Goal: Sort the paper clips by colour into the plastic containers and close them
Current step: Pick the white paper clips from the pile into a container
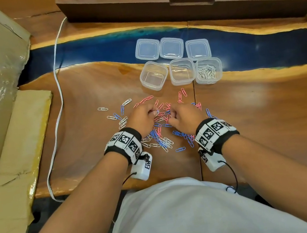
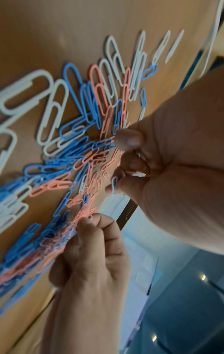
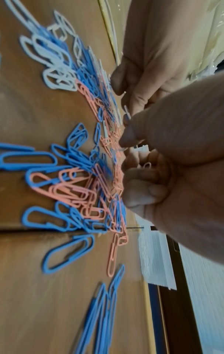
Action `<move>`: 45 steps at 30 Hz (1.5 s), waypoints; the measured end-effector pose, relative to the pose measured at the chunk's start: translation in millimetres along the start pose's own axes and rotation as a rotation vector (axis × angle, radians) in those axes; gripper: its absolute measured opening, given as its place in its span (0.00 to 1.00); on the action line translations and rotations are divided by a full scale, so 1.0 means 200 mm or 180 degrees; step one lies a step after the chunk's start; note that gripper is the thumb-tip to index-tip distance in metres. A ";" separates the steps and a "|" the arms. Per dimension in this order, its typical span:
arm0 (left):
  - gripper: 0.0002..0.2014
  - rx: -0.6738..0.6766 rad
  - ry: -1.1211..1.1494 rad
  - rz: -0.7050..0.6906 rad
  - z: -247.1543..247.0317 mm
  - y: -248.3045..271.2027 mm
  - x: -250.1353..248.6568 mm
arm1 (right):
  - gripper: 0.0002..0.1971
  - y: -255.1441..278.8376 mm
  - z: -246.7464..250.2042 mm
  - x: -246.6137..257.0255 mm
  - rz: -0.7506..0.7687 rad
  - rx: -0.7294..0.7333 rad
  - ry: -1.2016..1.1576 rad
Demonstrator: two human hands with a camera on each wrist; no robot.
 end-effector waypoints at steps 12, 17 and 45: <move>0.10 0.0077 0.0603 0.0288 0.03 0.01 0.04 | 0.13 0.02 -0.03 0.00 -0.0373 0.0376 -0.1663; 0.14 0.0067 0.0271 0.0290 0.05 0.02 0.04 | 0.10 -0.04 -0.02 0.07 -0.0211 0.0176 -0.1166; 0.07 0.0661 -0.0297 -0.0128 -0.11 0.22 0.01 | 0.15 -0.04 -0.08 0.13 0.0109 0.0743 0.0181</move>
Point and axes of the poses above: each hand's wrist, its own y-axis away from the middle knuckle, its own z-axis out of the back of the hand, x = y × z, the point moved 10 cm from there along -y, towards the middle knuckle, and after that the axes turned 2 degrees about -y, right-handed, at the moved point
